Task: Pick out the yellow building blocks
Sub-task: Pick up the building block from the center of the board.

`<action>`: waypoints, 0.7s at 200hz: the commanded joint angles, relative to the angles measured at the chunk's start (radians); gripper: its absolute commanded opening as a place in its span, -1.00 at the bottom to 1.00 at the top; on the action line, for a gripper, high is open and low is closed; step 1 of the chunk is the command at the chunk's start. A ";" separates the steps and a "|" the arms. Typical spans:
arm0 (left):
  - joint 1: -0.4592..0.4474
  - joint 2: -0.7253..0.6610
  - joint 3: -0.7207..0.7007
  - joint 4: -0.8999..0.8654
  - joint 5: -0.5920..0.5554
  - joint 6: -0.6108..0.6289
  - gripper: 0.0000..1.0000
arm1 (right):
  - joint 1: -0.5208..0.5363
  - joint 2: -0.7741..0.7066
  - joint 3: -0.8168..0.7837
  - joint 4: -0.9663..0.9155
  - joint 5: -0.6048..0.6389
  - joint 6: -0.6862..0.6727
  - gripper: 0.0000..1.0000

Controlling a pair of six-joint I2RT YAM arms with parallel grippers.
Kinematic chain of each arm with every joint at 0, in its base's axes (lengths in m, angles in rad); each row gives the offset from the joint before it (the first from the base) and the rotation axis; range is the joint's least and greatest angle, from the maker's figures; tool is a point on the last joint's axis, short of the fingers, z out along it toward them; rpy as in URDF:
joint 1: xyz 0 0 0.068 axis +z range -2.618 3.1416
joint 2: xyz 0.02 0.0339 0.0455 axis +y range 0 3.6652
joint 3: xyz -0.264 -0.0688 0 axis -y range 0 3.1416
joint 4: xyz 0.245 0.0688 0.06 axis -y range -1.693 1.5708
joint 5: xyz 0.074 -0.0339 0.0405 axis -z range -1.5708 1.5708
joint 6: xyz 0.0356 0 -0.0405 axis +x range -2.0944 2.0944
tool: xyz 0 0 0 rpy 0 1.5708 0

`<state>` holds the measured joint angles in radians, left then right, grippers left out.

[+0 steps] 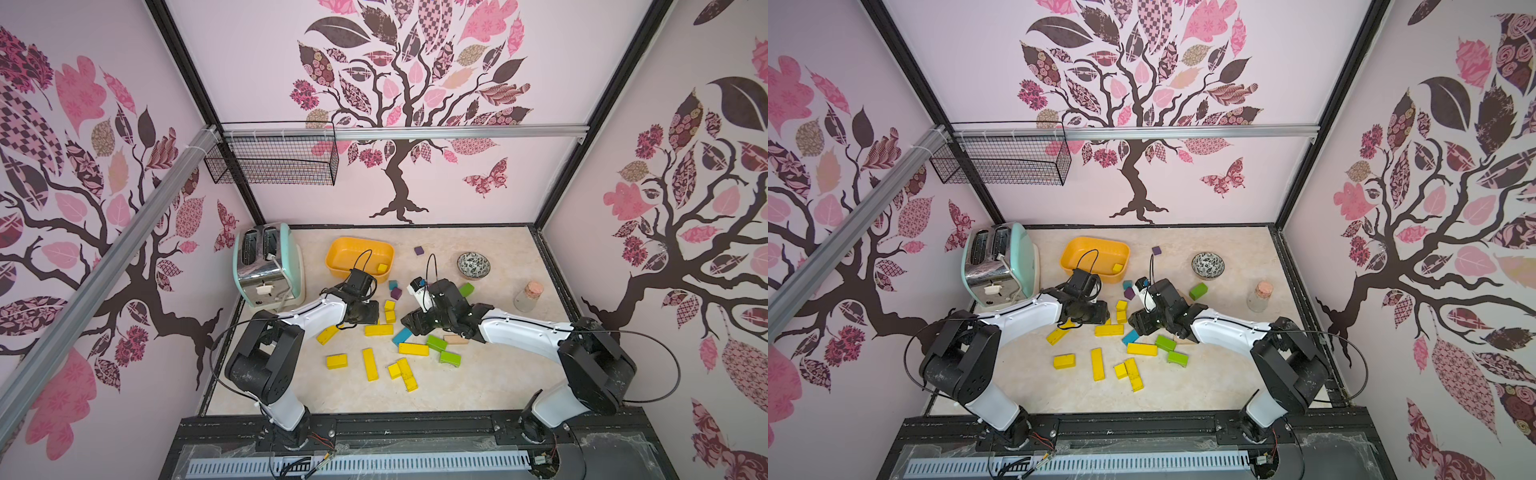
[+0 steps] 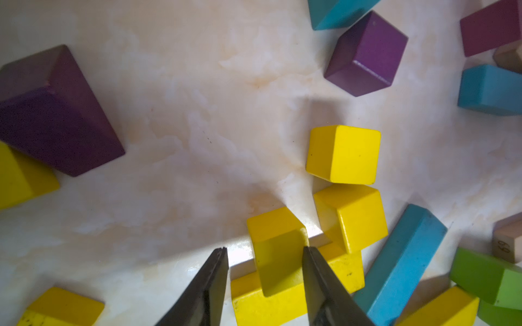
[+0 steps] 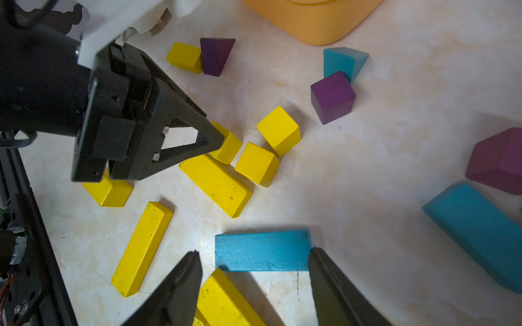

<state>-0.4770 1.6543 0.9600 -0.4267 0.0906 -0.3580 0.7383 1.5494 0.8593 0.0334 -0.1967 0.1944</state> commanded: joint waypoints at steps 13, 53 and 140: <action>-0.004 0.005 0.017 -0.018 -0.021 0.019 -0.15 | 0.004 -0.004 0.027 -0.015 0.017 -0.016 0.31; -0.005 -0.015 0.022 -0.035 -0.008 0.020 -0.14 | 0.004 -0.023 0.017 -0.010 0.018 -0.016 0.31; -0.005 0.012 0.031 -0.038 0.029 0.011 -0.11 | 0.005 -0.067 -0.046 0.043 0.003 0.000 0.33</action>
<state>-0.4778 1.6539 0.9672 -0.4534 0.1104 -0.3500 0.7383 1.4925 0.8314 0.0547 -0.1806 0.1841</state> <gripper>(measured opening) 0.447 0.663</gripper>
